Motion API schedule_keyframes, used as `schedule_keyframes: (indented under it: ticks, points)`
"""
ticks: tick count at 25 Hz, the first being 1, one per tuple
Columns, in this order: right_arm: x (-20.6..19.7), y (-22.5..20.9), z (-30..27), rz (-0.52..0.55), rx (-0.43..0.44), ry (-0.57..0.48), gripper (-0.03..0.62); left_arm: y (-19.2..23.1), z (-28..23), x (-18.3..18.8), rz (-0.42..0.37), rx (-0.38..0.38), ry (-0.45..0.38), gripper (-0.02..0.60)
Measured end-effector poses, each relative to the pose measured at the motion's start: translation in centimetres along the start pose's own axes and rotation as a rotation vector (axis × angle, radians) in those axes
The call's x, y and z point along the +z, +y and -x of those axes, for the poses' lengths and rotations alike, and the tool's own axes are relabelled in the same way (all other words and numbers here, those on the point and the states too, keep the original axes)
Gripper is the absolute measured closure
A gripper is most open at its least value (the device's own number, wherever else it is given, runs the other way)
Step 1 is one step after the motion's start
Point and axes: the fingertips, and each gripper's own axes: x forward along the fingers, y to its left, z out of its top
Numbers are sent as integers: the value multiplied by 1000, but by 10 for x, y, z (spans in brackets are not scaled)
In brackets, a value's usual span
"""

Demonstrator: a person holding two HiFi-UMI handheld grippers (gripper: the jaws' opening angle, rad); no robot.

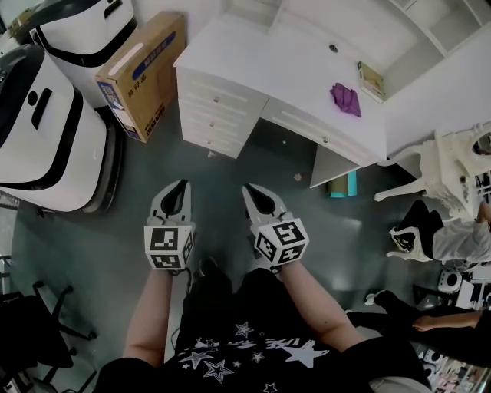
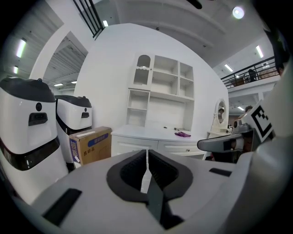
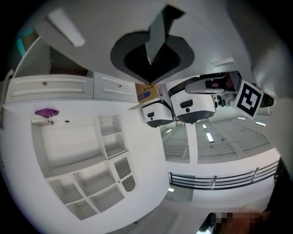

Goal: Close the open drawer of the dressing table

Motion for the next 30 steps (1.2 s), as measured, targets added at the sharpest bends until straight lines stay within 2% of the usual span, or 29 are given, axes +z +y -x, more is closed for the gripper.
schedule_keyframes:
  ticks: [9,20,30]
  points:
    - [19,-2,35,-20,46,-45,591,-38,26,15,-24,39,-20,561]
    - [7,-21,145,17,128,-64,591,-149,75,3,-24,68,-54,560]
    - [-9,-36,251,35,144,-92,591,-246,127,-10,-35,101,-91,560]
